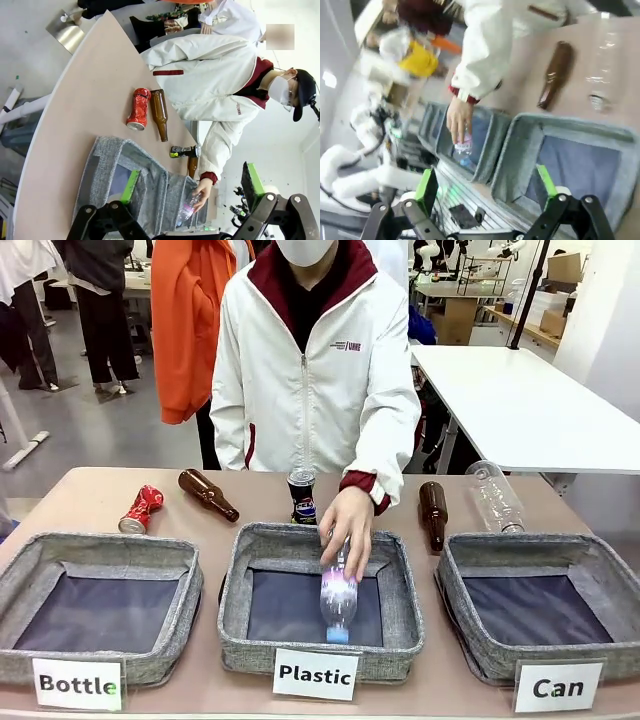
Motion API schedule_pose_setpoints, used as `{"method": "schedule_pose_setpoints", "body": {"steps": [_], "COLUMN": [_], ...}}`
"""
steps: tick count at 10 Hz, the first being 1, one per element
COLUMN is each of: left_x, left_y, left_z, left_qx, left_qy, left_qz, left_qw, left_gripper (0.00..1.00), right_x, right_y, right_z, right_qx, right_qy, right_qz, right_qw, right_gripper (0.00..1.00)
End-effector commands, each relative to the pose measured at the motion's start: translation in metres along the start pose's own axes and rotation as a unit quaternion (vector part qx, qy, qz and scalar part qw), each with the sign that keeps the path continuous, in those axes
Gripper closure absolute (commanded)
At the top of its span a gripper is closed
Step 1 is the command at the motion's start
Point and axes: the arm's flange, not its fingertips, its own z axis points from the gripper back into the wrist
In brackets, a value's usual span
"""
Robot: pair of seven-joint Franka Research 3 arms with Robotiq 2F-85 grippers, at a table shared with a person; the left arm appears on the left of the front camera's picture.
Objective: Sort the can waste into the basket.
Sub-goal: Pick up the can waste from the table and place it in the right Fabric basket.
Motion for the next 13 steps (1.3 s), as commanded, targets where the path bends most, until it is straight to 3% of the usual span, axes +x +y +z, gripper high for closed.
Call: {"method": "schedule_pose_setpoints", "body": {"steps": [1, 3, 4, 7, 9, 11, 13], "left_x": [0.001, 0.001, 0.001, 0.001, 0.001, 0.001, 0.001], "left_y": [0.0, 0.0, 0.0, 0.0, 0.0, 0.0, 0.0], "left_z": [0.002, 0.002, 0.002, 0.002, 0.002, 0.002, 0.002], "left_qx": [-0.008, -0.008, -0.008, -0.008, -0.008, -0.008, -0.008], "left_qy": [0.0, 0.0, 0.0, 0.0, 0.0, 0.0, 0.0], "left_qz": [-0.011, -0.011, -0.011, -0.011, -0.011, -0.011, -0.011], "left_qw": [1.0, 1.0, 1.0, 1.0, 1.0, 1.0, 1.0], "left_gripper": [0.0, 0.0, 0.0, 0.0, 0.0, 0.0, 0.0], "right_x": [0.043, 0.055, 0.053, 0.012, -0.008, 0.012, 0.049], "right_y": [0.016, 0.034, 0.034, -0.001, -0.018, -0.011, 0.015], "right_z": [-0.066, -0.11, -0.105, 0.006, 0.028, 0.002, -0.07], "right_qx": [-0.01, -0.034, -0.029, -0.005, -0.027, -0.038, -0.065], "right_qy": [0.068, 0.082, 0.064, 0.002, -0.048, -0.03, 0.003], "right_qz": [0.047, 0.068, 0.066, 0.02, -0.008, 0.011, 0.057], "right_qw": [0.996, 0.994, 0.995, 1.0, 0.998, 0.999, 0.996], "right_gripper": [0.0, 0.0, 0.0, 0.0, 0.0, 0.0, 0.0]}}
